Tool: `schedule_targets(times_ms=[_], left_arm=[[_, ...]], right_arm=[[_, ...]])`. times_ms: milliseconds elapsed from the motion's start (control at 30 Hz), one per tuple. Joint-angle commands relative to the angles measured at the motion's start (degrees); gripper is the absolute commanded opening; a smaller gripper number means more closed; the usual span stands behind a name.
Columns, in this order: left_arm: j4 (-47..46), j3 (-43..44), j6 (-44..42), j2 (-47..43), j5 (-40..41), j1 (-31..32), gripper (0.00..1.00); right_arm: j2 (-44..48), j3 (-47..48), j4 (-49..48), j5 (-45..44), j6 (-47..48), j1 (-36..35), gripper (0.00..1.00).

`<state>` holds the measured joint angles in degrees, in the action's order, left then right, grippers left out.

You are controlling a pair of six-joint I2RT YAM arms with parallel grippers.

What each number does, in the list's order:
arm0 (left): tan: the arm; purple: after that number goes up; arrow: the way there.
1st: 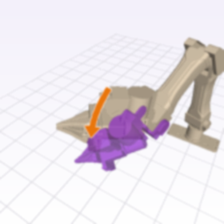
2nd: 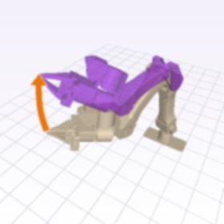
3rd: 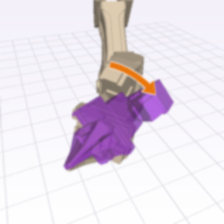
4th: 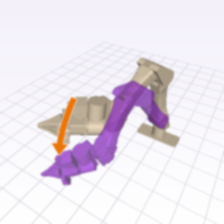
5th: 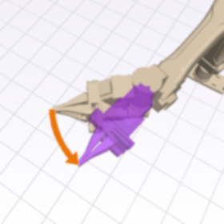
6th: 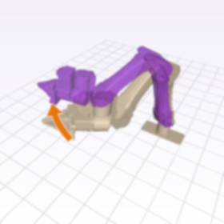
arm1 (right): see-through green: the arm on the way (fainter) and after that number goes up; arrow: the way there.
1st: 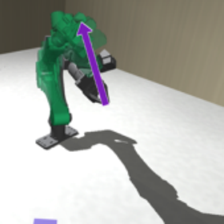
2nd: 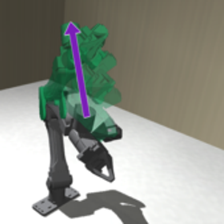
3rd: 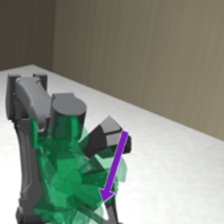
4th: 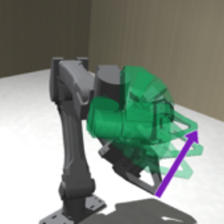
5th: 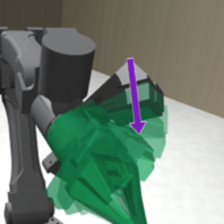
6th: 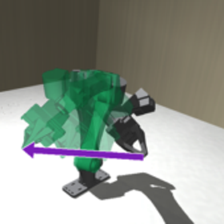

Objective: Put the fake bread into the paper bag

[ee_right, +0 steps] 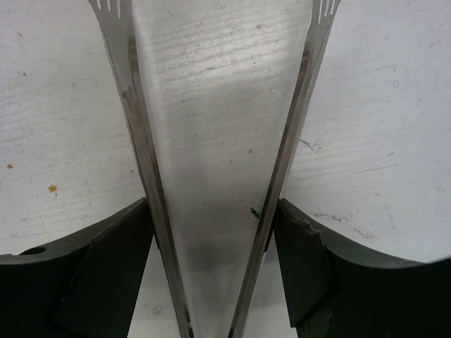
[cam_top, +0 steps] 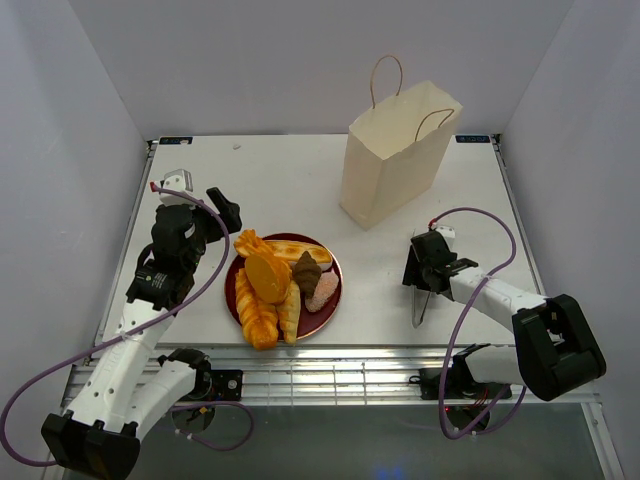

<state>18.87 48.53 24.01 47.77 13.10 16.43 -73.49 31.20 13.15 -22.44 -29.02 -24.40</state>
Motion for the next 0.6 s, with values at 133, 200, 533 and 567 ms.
schedule_targets(times_ms=[133,200,533,567], left_arm=[[-0.7,-0.2,-0.5,-2.2,1.6,0.5,0.98],[-0.8,-0.3,-0.5,-2.3,1.6,0.4,0.98],[-0.9,-0.5,-0.5,-2.8,1.8,0.5,0.98],[-0.9,-0.5,-0.6,-2.9,1.8,0.5,0.98]], right_arm=[[0.4,2.8,4.3,-1.5,0.2,-0.2,0.69],[0.7,4.0,5.3,-1.5,0.4,-0.2,0.68],[3.3,7.6,8.0,-0.1,3.4,-0.2,0.67],[4.0,7.7,8.2,0.1,4.0,-0.2,0.66]])
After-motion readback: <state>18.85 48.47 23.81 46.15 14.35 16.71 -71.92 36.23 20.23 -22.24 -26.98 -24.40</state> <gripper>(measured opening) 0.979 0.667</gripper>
